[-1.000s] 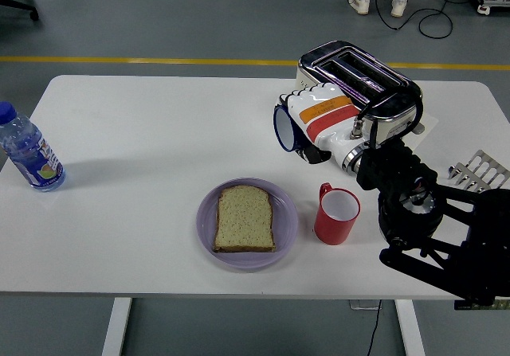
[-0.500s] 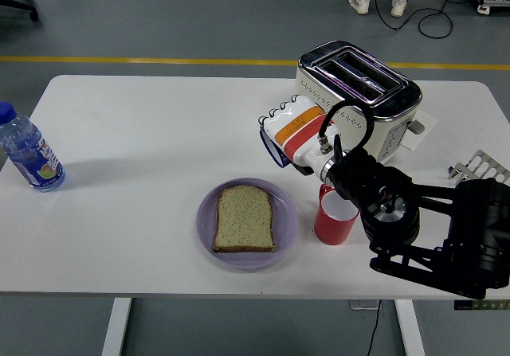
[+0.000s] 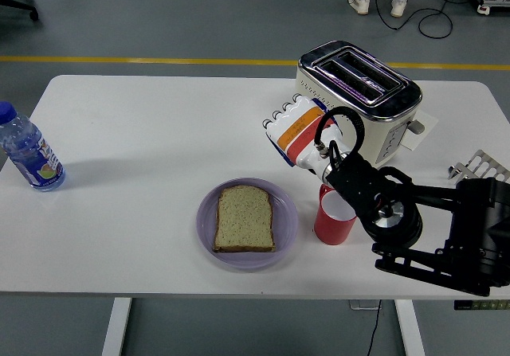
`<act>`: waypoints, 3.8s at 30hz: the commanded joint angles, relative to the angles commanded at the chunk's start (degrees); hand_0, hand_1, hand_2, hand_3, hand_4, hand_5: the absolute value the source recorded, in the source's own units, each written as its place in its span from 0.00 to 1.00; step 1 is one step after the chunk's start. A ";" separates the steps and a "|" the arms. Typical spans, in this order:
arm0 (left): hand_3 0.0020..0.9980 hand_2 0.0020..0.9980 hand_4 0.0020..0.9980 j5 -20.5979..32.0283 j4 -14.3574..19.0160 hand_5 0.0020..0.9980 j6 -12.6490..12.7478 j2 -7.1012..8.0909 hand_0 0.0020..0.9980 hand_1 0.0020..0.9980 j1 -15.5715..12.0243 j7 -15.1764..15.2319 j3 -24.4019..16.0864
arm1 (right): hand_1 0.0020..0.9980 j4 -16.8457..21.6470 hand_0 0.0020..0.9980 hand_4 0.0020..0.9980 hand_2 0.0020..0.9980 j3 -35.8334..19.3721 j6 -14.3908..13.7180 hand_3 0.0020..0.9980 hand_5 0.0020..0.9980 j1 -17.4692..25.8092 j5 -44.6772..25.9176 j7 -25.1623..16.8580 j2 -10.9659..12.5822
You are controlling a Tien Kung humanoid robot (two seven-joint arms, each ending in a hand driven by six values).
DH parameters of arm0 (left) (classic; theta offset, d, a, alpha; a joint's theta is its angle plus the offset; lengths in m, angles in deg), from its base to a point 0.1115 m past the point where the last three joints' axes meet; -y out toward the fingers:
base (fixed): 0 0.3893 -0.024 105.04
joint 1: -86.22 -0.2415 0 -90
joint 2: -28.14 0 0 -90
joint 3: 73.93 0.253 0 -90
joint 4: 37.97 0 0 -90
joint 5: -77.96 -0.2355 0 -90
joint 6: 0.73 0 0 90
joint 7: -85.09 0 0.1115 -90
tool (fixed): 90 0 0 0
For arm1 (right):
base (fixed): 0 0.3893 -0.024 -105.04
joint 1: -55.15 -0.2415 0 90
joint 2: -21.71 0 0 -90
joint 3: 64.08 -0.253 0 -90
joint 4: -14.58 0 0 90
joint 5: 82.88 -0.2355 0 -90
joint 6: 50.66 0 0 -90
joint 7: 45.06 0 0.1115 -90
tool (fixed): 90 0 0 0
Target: Pick up the cup,pour liquid into bread,place the cup on the desk
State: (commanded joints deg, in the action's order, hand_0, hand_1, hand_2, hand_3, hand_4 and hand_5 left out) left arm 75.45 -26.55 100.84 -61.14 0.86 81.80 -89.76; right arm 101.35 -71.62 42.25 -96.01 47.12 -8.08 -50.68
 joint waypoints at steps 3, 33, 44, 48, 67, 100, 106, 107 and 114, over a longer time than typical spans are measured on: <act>0.50 0.65 0.24 0.00 -0.01 0.86 -0.01 -0.04 0.63 0.64 -0.06 -0.02 0.02 | 0.38 0.23 0.36 0.68 0.54 -0.10 -1.18 0.55 0.00 0.23 0.00 0.00 -0.05; 0.50 0.65 0.24 -1.00 -0.03 0.86 -0.06 0.05 0.63 0.64 -0.11 -0.06 -0.46 | 0.42 9.41 0.42 0.68 0.56 -34.50 -30.76 0.55 0.00 21.83 -27.00 0.00 4.60; 0.50 0.65 0.24 -1.38 -0.04 0.86 -0.07 0.19 0.63 0.64 0.03 -0.02 -0.76 | 0.44 9.71 0.44 0.65 0.58 -50.33 -39.89 0.56 0.00 32.16 -46.30 -15.91 4.86; 0.50 0.65 0.24 -1.51 -0.05 0.86 -0.09 0.19 0.63 0.64 0.11 -0.05 -0.69 | 0.45 7.81 0.44 0.65 0.59 -54.58 -39.89 0.57 0.00 35.06 -48.86 -21.84 5.05; 0.50 0.65 0.24 -1.63 -0.07 0.86 -0.12 0.00 0.63 0.64 -0.18 -0.12 0.03 | 0.46 -5.58 0.47 0.63 0.65 -62.21 -39.89 0.63 0.00 46.72 -70.93 -54.72 0.69; 0.50 0.65 0.24 -1.76 -0.03 0.86 -0.09 0.06 0.63 0.64 0.39 -0.13 -0.02 | 0.53 -26.23 0.57 0.69 0.71 -53.08 -39.48 0.77 0.00 51.54 -84.67 -73.11 -6.79; 0.50 0.65 0.24 -1.69 -0.03 0.86 -0.09 0.05 0.63 0.64 0.43 -0.11 0.02 | 0.54 -27.40 0.58 0.69 0.72 -50.66 -39.30 0.77 0.00 51.53 -85.69 -73.96 -7.33; 0.50 0.65 0.24 -1.65 -0.03 0.86 -0.09 0.06 0.63 0.64 0.45 -0.12 0.05 | 0.55 -27.57 0.59 0.69 0.72 -50.28 -39.29 0.78 0.00 51.55 -85.95 -73.96 -7.45; 0.50 0.65 0.24 -1.75 -0.03 0.86 -0.08 0.08 0.63 0.64 0.50 -0.12 0.04 | 0.55 -28.62 0.60 0.70 0.72 -48.23 -39.33 0.78 0.01 51.56 -87.73 -73.96 -8.13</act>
State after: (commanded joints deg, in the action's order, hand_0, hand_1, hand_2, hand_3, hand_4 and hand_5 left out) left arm 73.70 -26.58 100.76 -61.07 1.35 81.68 -89.72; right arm 72.73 -119.85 2.91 -44.45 -40.61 -82.03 -58.81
